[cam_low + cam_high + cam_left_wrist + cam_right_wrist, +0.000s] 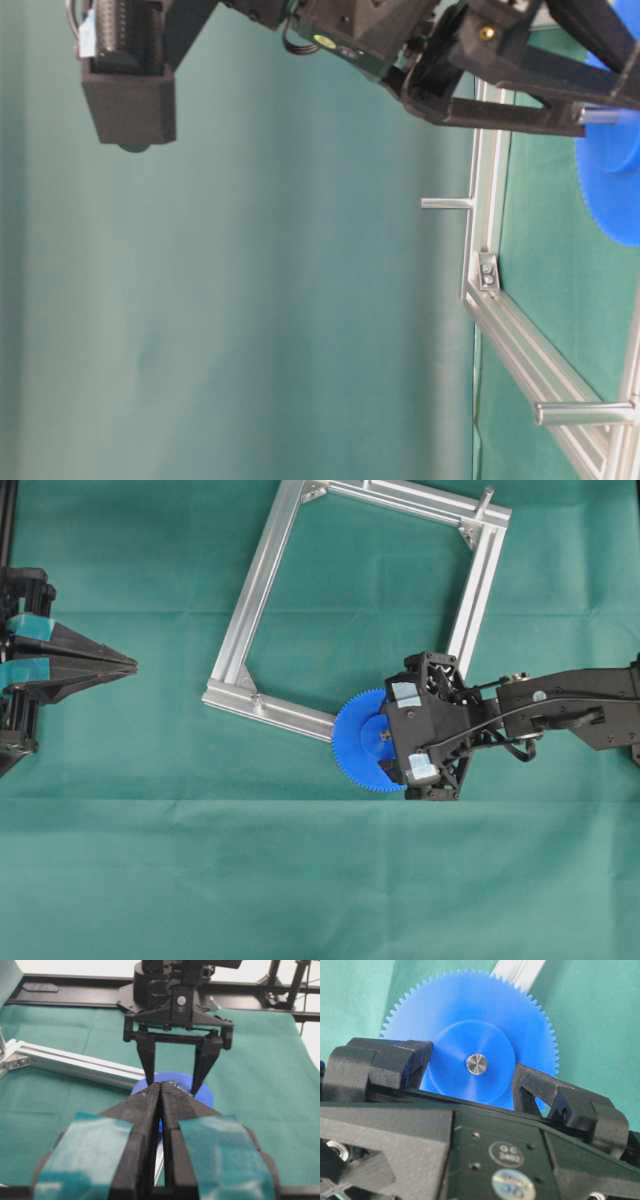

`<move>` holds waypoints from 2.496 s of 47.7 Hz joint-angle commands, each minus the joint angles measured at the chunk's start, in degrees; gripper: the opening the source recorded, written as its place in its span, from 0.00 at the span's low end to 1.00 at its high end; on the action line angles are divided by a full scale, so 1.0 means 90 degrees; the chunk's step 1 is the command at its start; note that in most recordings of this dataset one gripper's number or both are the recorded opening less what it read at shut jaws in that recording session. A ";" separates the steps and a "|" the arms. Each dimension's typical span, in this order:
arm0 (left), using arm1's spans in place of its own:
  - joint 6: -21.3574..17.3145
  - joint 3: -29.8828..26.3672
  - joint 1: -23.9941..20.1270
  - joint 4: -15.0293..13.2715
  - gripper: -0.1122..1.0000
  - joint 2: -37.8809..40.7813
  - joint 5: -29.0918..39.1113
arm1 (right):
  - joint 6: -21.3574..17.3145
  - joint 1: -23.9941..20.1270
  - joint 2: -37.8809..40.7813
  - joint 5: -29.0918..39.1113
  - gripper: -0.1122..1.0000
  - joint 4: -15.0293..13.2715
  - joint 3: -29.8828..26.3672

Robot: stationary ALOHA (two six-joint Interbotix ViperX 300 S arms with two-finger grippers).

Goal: Find the location of the shaft and insert the gear.
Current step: 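Lower the gear down onto the shaft, pressing it into place, then open the right gripper and withdraw it to the right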

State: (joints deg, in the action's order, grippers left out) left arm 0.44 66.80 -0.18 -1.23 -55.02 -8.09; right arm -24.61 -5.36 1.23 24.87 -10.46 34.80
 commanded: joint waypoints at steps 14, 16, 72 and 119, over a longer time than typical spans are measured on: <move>0.0010 -0.0186 -0.0010 -0.0010 0.11 0.0049 -0.0029 | 0.0010 -0.0020 -0.0049 -0.0039 0.72 0.0029 -0.0068; 0.0010 -0.0176 -0.0010 -0.0010 0.11 0.0059 -0.0029 | 0.0010 -0.0020 -0.0059 -0.0049 0.72 0.0049 -0.0068; 0.0010 -0.0186 0.0000 -0.0010 0.11 0.0039 0.0010 | 0.0049 -0.0020 -0.0801 0.0234 0.86 0.0010 -0.0146; 0.0010 -0.0186 -0.0010 -0.0010 0.11 0.0029 0.0049 | 0.0020 -0.0020 -0.2314 0.0029 0.85 -0.0107 0.0801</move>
State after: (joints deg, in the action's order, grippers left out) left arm 0.44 66.80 -0.18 -1.23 -55.11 -7.38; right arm -24.35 -5.45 -17.05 26.28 -11.34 41.66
